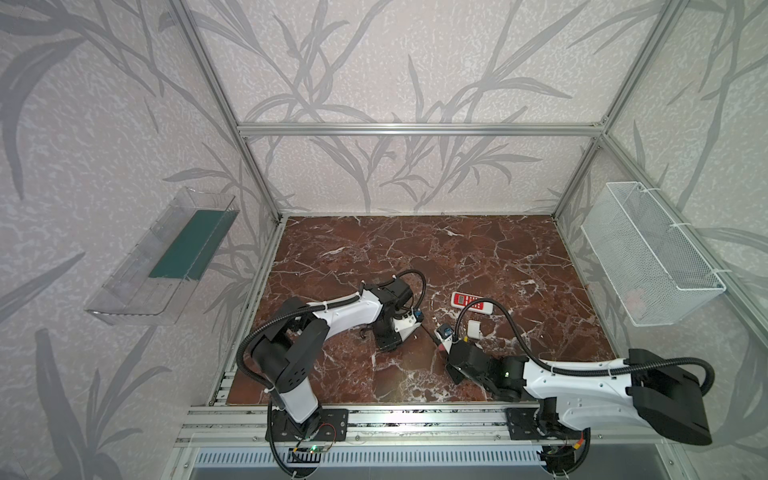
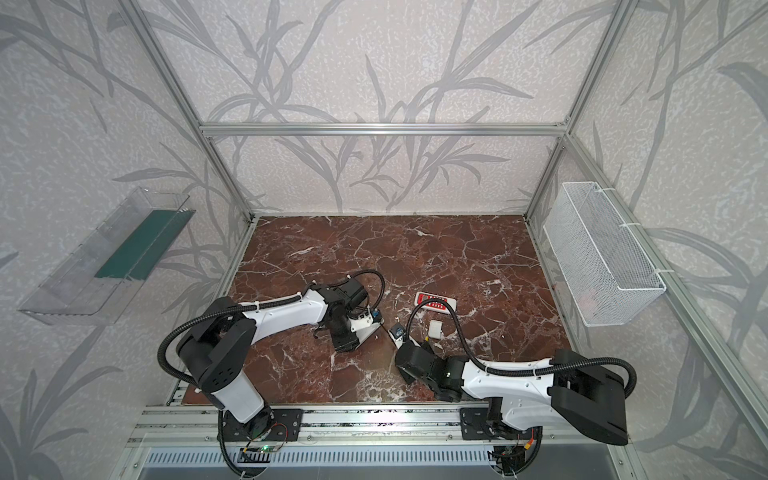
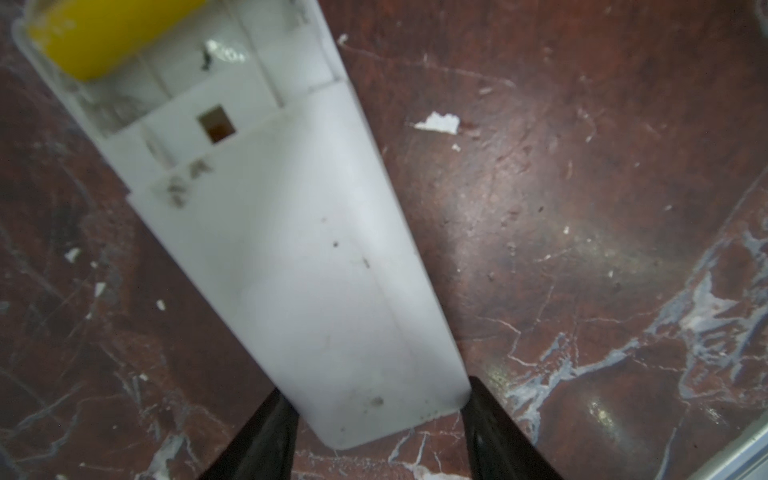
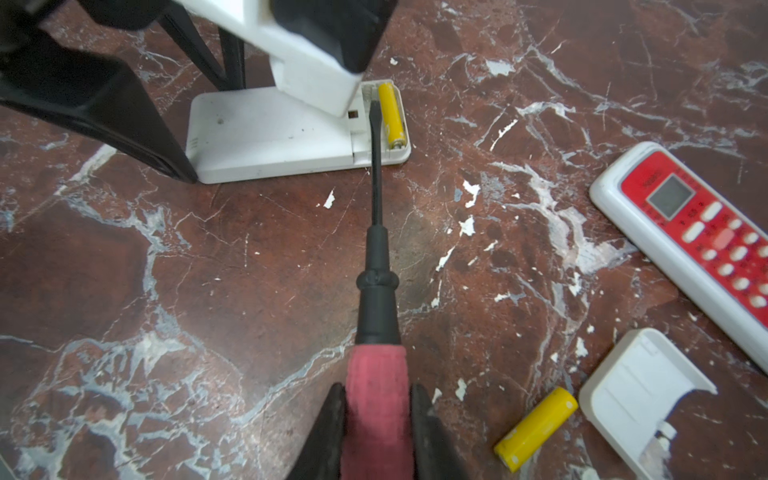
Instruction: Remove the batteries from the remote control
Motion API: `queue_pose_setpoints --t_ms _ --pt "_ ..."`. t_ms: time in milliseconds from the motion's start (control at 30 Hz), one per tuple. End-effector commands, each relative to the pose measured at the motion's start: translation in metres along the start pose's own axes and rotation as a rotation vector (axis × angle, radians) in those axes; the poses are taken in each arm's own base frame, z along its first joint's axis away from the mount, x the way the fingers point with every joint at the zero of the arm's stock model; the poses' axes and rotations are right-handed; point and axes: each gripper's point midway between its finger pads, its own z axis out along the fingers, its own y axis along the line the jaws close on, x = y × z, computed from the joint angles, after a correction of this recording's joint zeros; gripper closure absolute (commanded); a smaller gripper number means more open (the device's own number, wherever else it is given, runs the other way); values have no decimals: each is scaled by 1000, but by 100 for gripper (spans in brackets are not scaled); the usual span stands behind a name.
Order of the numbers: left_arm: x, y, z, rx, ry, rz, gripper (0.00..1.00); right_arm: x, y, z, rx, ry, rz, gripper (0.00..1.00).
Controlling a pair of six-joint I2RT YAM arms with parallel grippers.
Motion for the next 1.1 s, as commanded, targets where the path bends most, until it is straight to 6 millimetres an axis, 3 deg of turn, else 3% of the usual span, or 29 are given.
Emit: queue_pose_setpoints --t_ms 0,567,867,1067 --pt "-5 -4 2 15 2 -3 43 -4 5 -2 -15 38 19 100" --pt "-15 -13 -3 13 -28 -21 49 7 -4 -2 55 237 92 100" --pt "-17 -21 4 48 -7 -31 64 6 -3 4 71 277 91 100" --pt "-14 -22 10 44 16 -36 68 8 -3 9 84 291 99 100"
